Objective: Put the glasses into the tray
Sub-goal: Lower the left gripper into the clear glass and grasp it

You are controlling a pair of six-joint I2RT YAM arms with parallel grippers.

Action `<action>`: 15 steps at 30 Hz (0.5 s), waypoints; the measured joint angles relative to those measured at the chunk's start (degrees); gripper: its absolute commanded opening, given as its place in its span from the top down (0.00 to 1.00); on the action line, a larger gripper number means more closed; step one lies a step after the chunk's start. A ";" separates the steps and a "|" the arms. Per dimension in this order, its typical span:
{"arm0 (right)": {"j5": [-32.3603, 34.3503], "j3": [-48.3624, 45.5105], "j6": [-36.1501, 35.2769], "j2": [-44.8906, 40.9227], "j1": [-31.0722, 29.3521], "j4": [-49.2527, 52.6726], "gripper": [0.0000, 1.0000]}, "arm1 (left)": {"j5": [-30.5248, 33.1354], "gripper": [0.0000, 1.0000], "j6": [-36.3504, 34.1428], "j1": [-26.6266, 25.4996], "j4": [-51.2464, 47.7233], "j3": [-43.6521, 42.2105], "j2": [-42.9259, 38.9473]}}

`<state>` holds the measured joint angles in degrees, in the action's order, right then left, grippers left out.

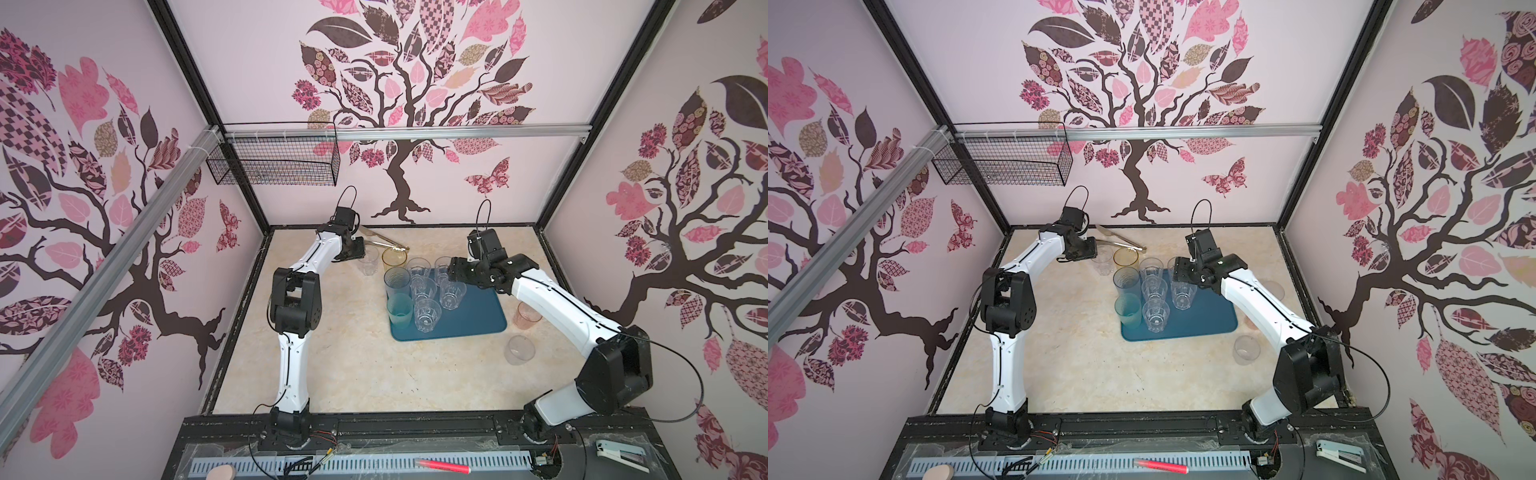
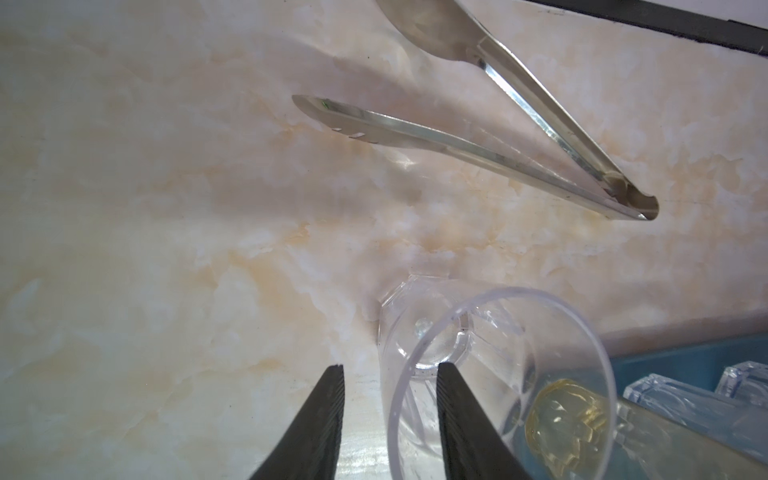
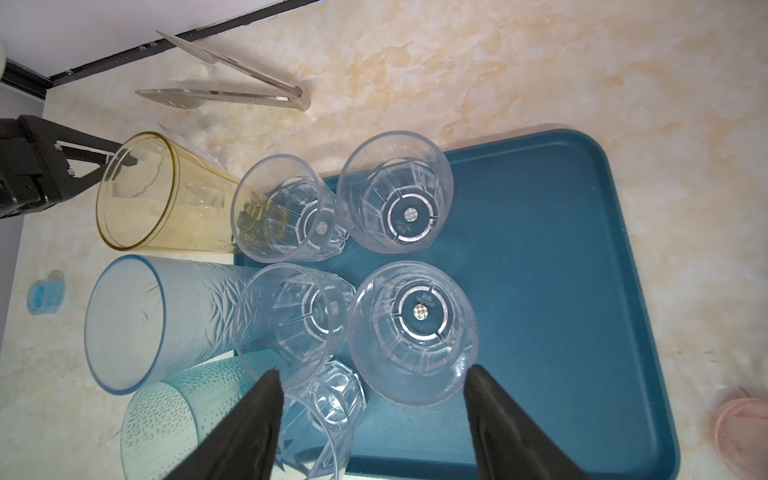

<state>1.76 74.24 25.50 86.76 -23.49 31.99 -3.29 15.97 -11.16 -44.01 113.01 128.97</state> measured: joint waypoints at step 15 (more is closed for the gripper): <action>0.07 0.00 -0.46 -0.02 0.00 0.09 0.28 | 1.09 1.00 -0.85 -0.09 0.22 1.73 2.34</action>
<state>1.83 74.24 25.04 86.74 -23.49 32.08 -2.20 15.11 -11.25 -43.79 114.74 131.31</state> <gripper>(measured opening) 0.721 0.088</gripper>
